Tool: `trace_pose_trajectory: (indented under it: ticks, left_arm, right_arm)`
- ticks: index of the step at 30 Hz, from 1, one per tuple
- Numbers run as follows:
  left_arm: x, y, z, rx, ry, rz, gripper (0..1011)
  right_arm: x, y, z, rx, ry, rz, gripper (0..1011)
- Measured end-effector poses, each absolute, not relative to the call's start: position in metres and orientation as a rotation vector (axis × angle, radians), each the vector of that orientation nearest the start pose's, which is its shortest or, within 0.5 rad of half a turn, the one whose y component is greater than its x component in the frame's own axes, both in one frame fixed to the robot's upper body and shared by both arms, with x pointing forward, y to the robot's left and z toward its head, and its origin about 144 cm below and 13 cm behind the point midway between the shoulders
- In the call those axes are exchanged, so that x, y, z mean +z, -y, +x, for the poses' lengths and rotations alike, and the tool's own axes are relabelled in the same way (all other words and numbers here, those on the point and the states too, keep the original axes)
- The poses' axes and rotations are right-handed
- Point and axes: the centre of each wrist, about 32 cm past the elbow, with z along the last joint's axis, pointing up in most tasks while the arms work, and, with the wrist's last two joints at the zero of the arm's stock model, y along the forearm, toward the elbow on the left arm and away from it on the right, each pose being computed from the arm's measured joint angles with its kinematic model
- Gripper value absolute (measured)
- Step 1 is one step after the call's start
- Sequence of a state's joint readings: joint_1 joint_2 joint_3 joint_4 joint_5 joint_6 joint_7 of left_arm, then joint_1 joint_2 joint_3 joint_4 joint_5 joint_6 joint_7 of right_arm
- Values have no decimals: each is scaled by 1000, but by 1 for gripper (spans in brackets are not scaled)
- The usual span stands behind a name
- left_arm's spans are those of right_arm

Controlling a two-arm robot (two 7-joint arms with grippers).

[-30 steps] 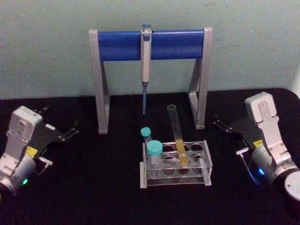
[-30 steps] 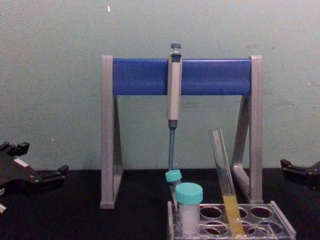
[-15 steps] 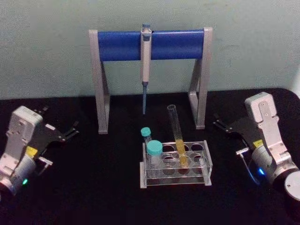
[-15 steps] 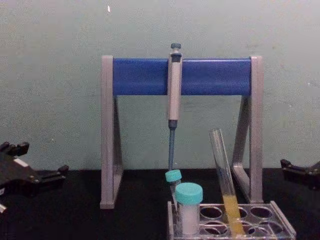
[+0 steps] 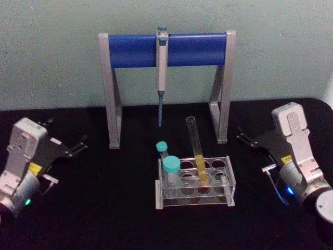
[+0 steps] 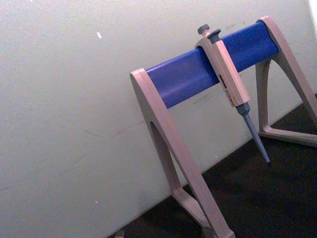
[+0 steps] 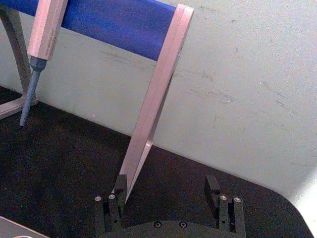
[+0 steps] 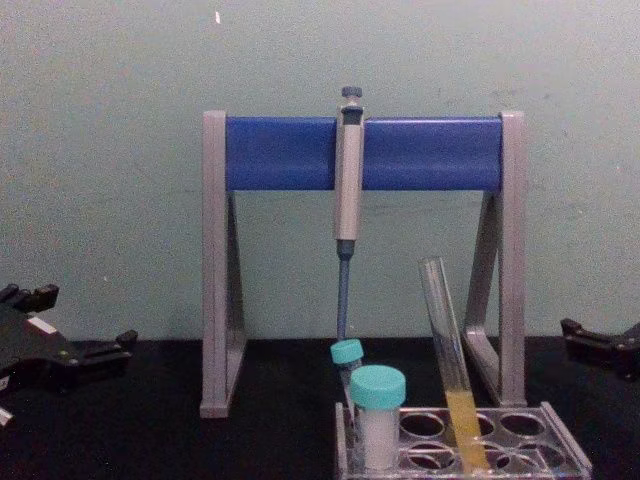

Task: Pick up the test tube from the test tube rack, shake it, then place it back into the test tube rack.

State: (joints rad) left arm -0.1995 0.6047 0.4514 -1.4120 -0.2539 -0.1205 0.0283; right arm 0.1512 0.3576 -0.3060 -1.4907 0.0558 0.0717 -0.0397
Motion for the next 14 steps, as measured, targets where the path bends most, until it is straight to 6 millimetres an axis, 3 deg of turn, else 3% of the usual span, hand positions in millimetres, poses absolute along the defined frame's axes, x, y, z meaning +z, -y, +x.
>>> trace_pose_trajectory:
  ticks: [14]
  left_arm:
    - [1140, -310, 489, 1248, 285, 304, 1001]
  right_arm:
    - [1153, 249, 490, -1346, 218, -304, 1000]
